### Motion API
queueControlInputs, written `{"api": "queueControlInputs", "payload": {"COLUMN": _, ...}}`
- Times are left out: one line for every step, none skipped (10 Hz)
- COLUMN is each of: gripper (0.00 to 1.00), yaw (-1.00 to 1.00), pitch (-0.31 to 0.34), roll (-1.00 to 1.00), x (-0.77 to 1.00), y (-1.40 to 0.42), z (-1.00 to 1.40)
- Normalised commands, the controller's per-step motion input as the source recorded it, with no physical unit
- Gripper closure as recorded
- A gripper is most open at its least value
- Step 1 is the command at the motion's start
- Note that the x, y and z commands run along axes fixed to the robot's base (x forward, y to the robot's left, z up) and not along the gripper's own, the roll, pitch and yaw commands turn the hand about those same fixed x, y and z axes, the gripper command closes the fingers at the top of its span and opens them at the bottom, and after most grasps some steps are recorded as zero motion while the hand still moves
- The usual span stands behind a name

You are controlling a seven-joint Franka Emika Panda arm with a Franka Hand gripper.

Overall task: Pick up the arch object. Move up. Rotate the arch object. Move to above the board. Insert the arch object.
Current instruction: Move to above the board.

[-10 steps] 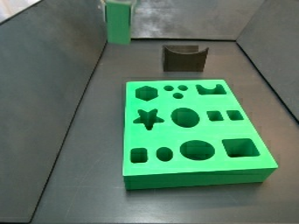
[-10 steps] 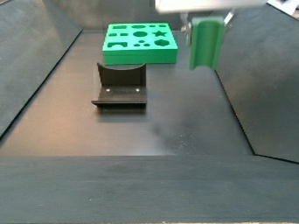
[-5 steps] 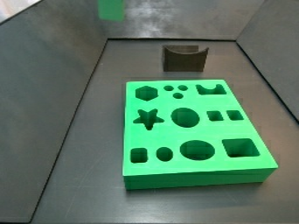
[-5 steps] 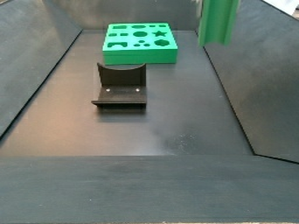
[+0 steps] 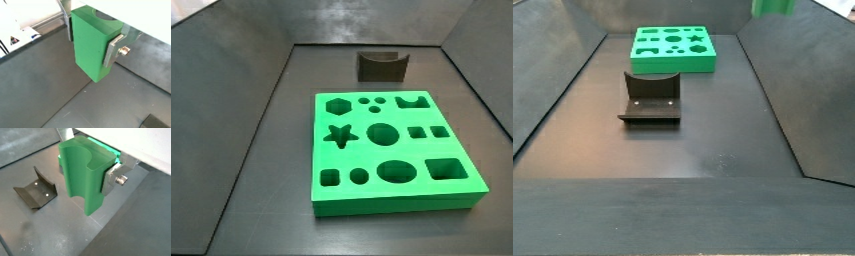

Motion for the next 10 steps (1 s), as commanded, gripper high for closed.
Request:
{"api": "queueControlInputs", "payload": {"gripper": 1.00, "yaw": 0.00, "pitch": 0.085, "roll": 0.04, "x": -0.01, "y": -0.01, "z": 0.68}}
{"api": "queueControlInputs", "payload": {"gripper": 1.00, "yaw": 0.00, "pitch": 0.085, "roll": 0.04, "x": 0.00, "y": 0.00, "z": 0.52}}
{"api": "queueControlInputs", "payload": {"gripper": 1.00, "yaw": 0.00, "pitch": 0.087, "roll": 0.04, "x": 0.00, "y": 0.00, "z": 0.30}}
{"api": "queueControlInputs", "payload": {"gripper": 1.00, "yaw": -0.05, "pitch": -0.051, "roll": 0.11, "x": 0.46, "y": -1.00, "z": 0.06}}
{"api": "queueControlInputs", "payload": {"gripper": 1.00, "yaw": -0.04, "pitch": -0.051, "roll": 0.11, "x": 0.46, "y": -1.00, "z": 0.03}}
{"api": "queueControlInputs", "payload": {"gripper": 1.00, "yaw": -0.01, "pitch": 0.000, "roll": 0.07, "x": 0.48, "y": -1.00, "z": 0.04}}
{"api": "queueControlInputs", "payload": {"gripper": 1.00, "yaw": 0.00, "pitch": 0.018, "roll": 0.00, "x": 0.50, "y": -1.00, "z": 0.04}}
{"api": "queueControlInputs", "payload": {"gripper": 1.00, "yaw": 0.00, "pitch": 0.027, "roll": 0.02, "x": 0.50, "y": -1.00, "z": 0.04}}
{"api": "queueControlInputs", "payload": {"gripper": 1.00, "yaw": 0.01, "pitch": 0.033, "roll": 0.01, "x": 0.50, "y": -1.00, "z": 0.04}}
{"api": "queueControlInputs", "payload": {"gripper": 1.00, "yaw": 0.00, "pitch": 0.044, "roll": -0.01, "x": 0.51, "y": -1.00, "z": 0.04}}
